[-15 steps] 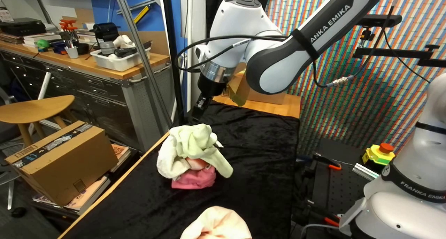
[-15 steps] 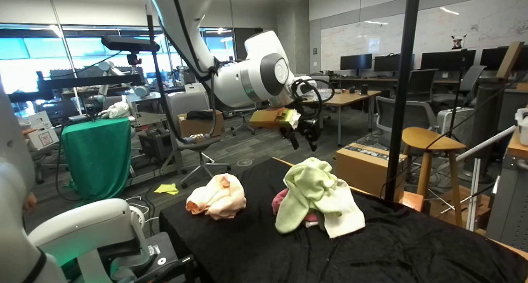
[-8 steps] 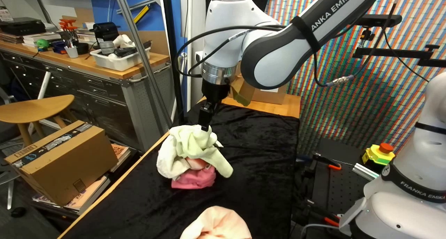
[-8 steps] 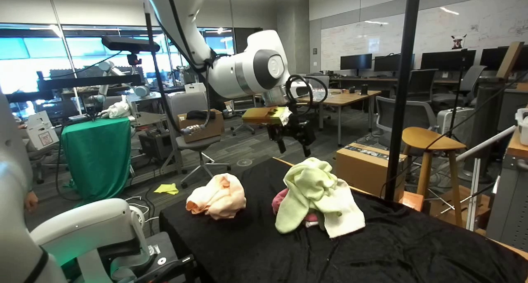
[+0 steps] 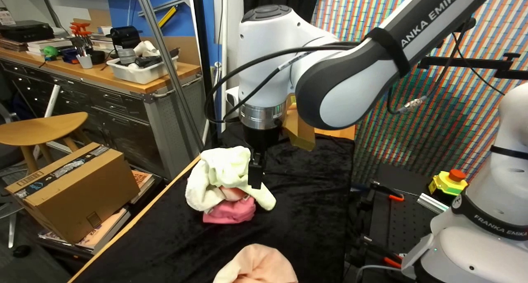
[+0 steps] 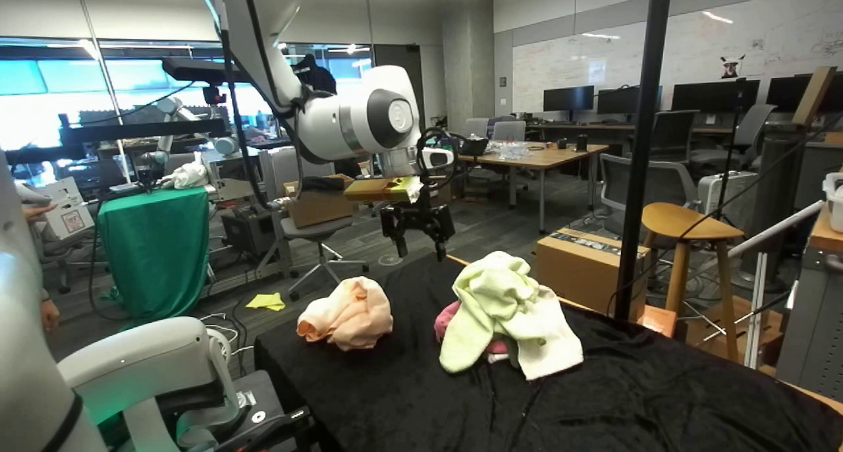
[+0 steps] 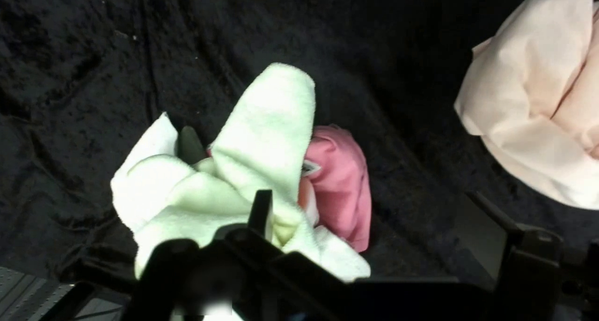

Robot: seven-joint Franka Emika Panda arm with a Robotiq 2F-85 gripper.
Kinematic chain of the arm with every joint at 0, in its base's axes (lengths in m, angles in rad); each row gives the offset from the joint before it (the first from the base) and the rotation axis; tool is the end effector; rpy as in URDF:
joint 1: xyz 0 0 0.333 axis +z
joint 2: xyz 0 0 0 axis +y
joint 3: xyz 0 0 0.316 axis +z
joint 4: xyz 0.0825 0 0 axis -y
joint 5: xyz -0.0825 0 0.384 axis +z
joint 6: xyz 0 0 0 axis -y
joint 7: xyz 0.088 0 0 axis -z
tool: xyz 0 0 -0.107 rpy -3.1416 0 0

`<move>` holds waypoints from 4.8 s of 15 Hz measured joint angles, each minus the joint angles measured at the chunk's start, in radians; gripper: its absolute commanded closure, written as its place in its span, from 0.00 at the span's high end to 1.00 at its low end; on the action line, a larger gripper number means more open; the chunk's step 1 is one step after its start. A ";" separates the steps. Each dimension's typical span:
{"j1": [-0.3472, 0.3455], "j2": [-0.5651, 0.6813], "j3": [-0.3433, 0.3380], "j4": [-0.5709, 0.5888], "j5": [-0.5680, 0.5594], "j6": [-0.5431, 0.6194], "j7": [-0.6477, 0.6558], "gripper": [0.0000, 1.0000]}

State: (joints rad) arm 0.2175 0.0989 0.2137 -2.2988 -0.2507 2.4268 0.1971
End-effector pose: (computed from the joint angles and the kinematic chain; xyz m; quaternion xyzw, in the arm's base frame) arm 0.4776 0.2187 0.3095 0.9753 0.2078 0.0382 0.0644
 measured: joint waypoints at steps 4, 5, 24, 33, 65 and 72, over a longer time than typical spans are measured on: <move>0.060 0.035 0.031 -0.007 -0.001 -0.005 0.024 1.00; 0.076 0.053 0.038 -0.004 -0.001 -0.007 0.043 1.00; 0.165 0.345 0.089 0.203 0.319 0.005 0.004 1.00; 0.156 0.417 0.089 0.199 0.302 0.042 -0.138 1.00; 0.122 0.435 0.009 0.171 0.111 0.175 -0.267 1.00; 0.121 0.453 0.022 0.171 0.112 0.178 -0.275 0.99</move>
State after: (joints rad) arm 0.3380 0.5520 0.2360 -2.1279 -0.1389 2.6045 -0.0782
